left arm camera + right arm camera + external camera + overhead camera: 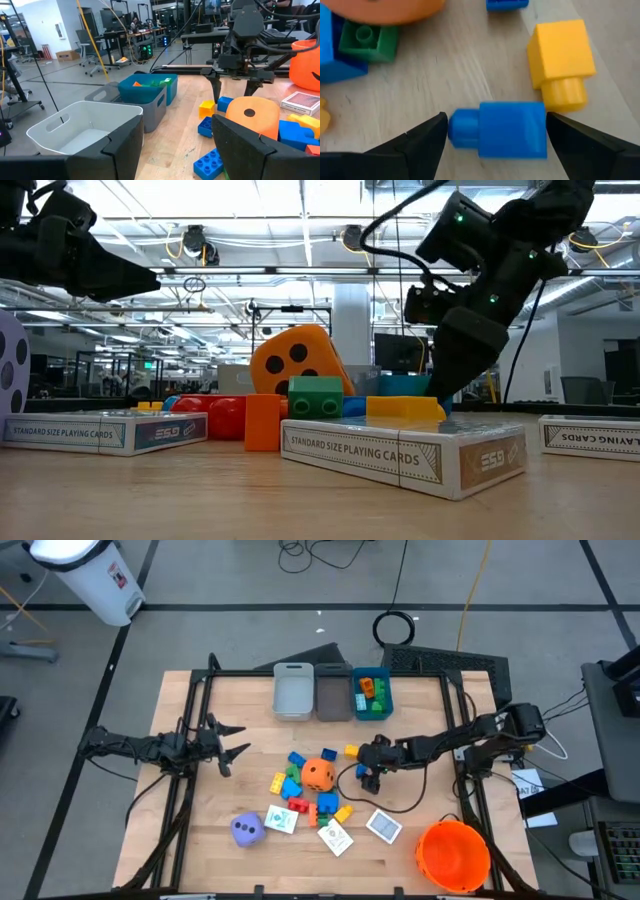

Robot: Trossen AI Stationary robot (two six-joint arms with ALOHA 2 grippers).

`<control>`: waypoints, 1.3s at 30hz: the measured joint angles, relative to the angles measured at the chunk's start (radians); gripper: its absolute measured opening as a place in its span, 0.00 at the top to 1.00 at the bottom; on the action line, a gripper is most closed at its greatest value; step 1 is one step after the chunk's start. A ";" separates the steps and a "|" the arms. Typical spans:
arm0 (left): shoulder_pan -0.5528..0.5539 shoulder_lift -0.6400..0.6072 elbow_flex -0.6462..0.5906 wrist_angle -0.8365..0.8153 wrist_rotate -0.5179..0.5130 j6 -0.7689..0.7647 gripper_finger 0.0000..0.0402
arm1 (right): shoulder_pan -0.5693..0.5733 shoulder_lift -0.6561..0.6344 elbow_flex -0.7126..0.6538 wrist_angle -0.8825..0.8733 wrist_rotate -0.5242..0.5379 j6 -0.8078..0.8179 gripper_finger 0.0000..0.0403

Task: Pick & Place Toys
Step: Put the blue game piece into the blue bin

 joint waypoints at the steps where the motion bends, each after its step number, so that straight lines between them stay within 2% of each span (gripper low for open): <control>1: 0.000 0.000 0.000 0.000 0.000 0.000 0.40 | 0.000 0.008 0.000 0.020 0.001 -0.006 0.19; 7: 0.000 0.000 0.000 0.001 0.000 0.000 0.40 | 0.000 0.008 0.001 0.009 -0.002 -0.051 0.21; 16: 0.000 0.000 0.000 0.000 0.000 0.000 0.40 | 0.000 0.008 0.001 0.002 -0.005 -0.082 0.35; 25: 0.000 0.000 0.000 0.000 0.000 0.000 0.40 | 0.000 -0.007 0.001 0.001 -0.052 -0.090 0.32; 31: 0.000 0.000 0.000 0.000 0.000 0.000 0.40 | -0.003 -0.091 0.001 -0.008 -0.044 -0.097 0.35; 35: 0.000 0.000 0.000 0.000 0.000 0.000 0.40 | -0.003 -0.182 0.002 -0.009 0.025 -0.109 0.34; 39: 0.000 0.000 0.000 0.001 0.000 0.000 0.40 | -0.018 -0.278 0.002 0.015 0.186 -0.137 0.34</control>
